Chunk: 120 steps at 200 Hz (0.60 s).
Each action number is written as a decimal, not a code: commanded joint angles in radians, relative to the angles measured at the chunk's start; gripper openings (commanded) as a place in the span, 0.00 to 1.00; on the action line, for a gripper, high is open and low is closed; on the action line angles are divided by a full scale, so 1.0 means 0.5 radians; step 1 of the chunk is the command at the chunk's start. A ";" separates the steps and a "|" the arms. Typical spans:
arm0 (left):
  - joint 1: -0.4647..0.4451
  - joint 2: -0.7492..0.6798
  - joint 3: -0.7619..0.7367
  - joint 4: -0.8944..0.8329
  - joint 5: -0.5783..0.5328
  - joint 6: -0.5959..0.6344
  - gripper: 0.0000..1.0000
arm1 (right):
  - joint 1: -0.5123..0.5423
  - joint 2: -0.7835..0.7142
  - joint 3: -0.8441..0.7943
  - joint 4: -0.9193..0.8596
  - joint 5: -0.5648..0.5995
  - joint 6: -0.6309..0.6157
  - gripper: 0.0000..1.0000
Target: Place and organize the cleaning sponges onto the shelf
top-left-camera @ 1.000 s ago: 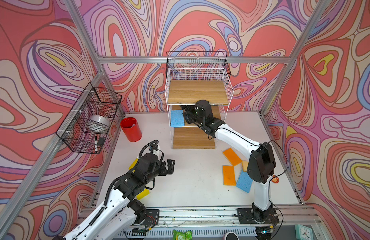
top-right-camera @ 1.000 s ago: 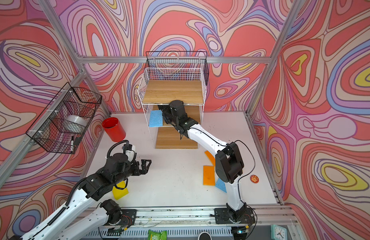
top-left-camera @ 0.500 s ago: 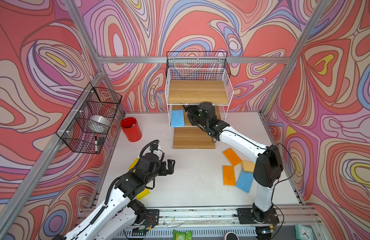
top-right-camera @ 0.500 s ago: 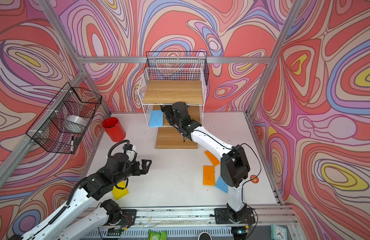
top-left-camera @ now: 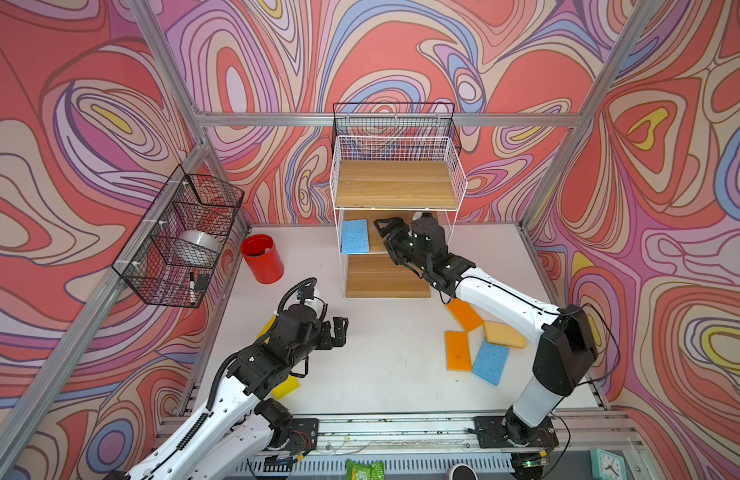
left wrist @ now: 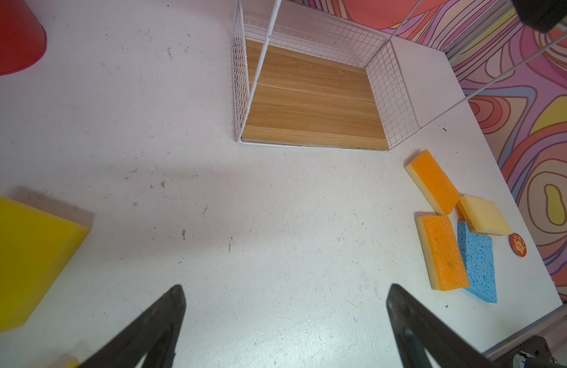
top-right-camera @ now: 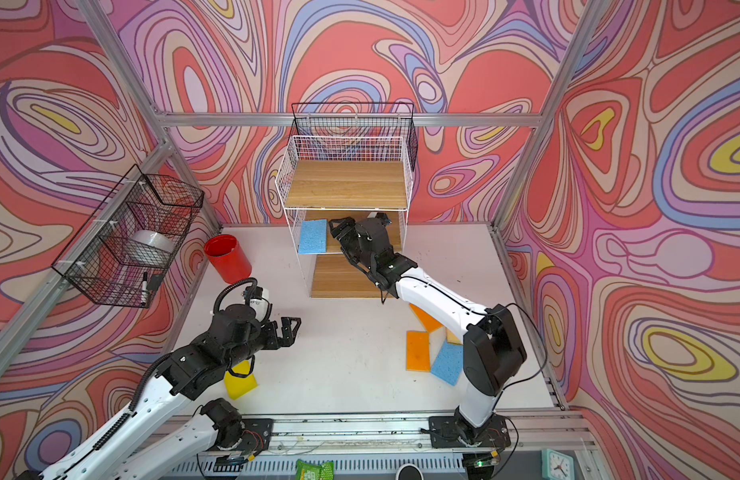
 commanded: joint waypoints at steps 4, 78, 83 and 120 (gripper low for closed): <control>-0.002 -0.003 0.067 -0.110 -0.056 -0.010 1.00 | 0.005 -0.090 -0.109 0.007 0.006 -0.014 0.84; 0.004 0.041 0.160 -0.343 -0.157 -0.047 0.99 | 0.045 -0.465 -0.408 -0.022 -0.171 -0.260 0.83; 0.007 0.046 0.170 -0.364 -0.160 -0.047 0.98 | 0.045 -0.500 -0.434 -0.041 -0.178 -0.278 0.83; 0.022 0.039 0.168 -0.482 -0.146 -0.102 0.93 | 0.061 -0.840 -0.681 -0.196 -0.324 -0.471 0.79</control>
